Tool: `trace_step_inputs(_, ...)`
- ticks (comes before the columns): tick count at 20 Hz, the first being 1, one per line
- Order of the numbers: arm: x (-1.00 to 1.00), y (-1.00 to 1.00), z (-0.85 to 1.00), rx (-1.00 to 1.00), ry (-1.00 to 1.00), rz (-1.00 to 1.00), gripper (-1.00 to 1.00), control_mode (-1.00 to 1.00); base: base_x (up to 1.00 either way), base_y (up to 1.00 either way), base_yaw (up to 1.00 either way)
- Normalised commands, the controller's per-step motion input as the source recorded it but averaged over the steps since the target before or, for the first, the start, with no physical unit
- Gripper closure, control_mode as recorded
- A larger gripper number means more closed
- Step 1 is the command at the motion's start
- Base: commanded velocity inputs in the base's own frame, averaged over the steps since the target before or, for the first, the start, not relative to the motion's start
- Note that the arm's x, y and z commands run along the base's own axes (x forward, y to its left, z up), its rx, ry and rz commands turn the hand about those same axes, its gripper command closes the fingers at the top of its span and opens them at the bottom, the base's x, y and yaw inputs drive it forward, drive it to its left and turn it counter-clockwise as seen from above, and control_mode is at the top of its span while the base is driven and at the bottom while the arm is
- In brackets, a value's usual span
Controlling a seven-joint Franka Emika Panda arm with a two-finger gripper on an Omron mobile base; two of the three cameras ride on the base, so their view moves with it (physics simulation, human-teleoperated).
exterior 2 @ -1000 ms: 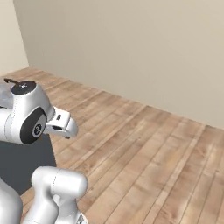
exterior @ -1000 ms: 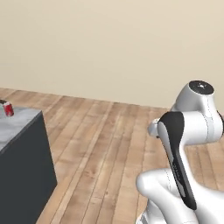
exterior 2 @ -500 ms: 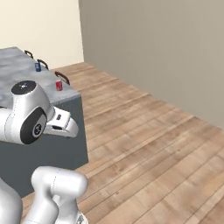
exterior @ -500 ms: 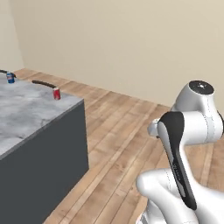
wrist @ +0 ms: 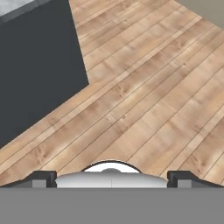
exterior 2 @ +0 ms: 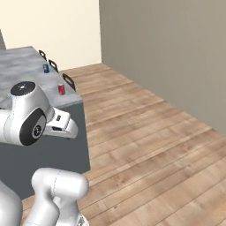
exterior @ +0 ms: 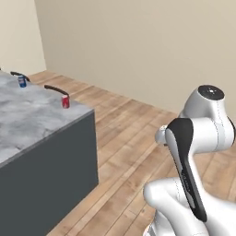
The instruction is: Four empty soda cans are scattered around the kitchen. Gather all the cans and cluster them next to the stove for recycling.
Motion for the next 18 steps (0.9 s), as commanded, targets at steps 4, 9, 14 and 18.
trace_step_inputs(4, 0.00, 0.00, 0.00, 0.00, 0.00, 0.00, -1.00, 1.00, 0.37, -0.52, 0.23)
trace_step_inputs(9, 0.00, 0.00, 0.00, 0.00, 0.00, 0.00, -1.00, 1.00, 0.37, -0.53, 0.23)
trace_step_inputs(14, 0.00, 0.00, 0.00, 0.00, 0.00, 0.00, -1.00, 1.00, 0.40, -0.61, 0.19)
trace_step_inputs(18, 0.00, 0.00, 0.00, 0.00, 0.00, 0.00, -1.00, 1.00, 0.42, -0.64, 0.18)
